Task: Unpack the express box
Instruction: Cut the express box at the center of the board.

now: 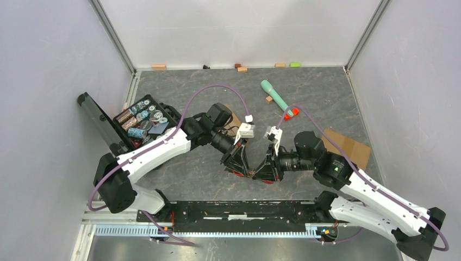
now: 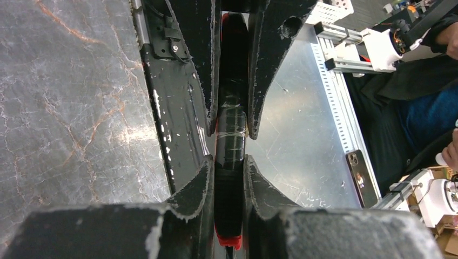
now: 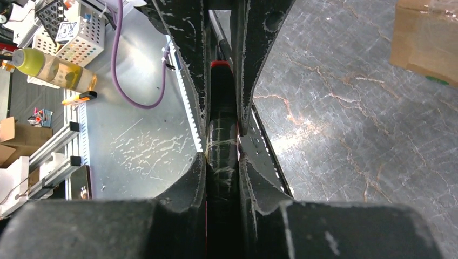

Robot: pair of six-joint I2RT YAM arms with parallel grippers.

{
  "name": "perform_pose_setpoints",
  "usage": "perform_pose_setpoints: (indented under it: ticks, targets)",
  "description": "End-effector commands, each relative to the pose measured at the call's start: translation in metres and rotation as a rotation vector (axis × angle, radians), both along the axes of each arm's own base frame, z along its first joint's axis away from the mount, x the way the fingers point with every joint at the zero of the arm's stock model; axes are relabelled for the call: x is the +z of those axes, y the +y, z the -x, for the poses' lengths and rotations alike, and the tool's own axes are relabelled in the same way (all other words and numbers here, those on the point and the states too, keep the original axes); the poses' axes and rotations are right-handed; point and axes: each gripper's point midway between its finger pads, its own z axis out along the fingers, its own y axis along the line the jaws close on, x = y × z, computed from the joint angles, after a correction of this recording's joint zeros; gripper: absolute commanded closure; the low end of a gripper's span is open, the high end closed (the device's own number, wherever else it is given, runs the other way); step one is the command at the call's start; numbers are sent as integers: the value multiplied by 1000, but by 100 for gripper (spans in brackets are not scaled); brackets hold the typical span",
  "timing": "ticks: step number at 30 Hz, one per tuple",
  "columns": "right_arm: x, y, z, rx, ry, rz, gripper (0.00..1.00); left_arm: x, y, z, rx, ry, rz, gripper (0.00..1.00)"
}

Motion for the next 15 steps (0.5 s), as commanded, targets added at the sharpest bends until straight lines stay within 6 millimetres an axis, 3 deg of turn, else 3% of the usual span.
perform_pose_setpoints:
  ticks: [1,3,5,9,11,15]
  targets:
    - [-5,-3,-15,-95,4,6,100,4,-16,-30,126,-103,37,76]
    - [-15,-11,-26,-166,26,38,100,2,-18,-58,277,-137,1,60]
    - [-24,-16,-32,-216,62,39,100,3,-15,-103,491,-155,-37,51]
    - [-30,-23,-45,-308,114,-10,100,5,19,-195,948,-221,-119,50]
    - [-34,-24,-52,-360,152,-50,100,6,42,-230,1153,-279,-176,48]
    - [-38,-32,-68,-470,217,-146,100,0,69,-258,1331,-336,-295,41]
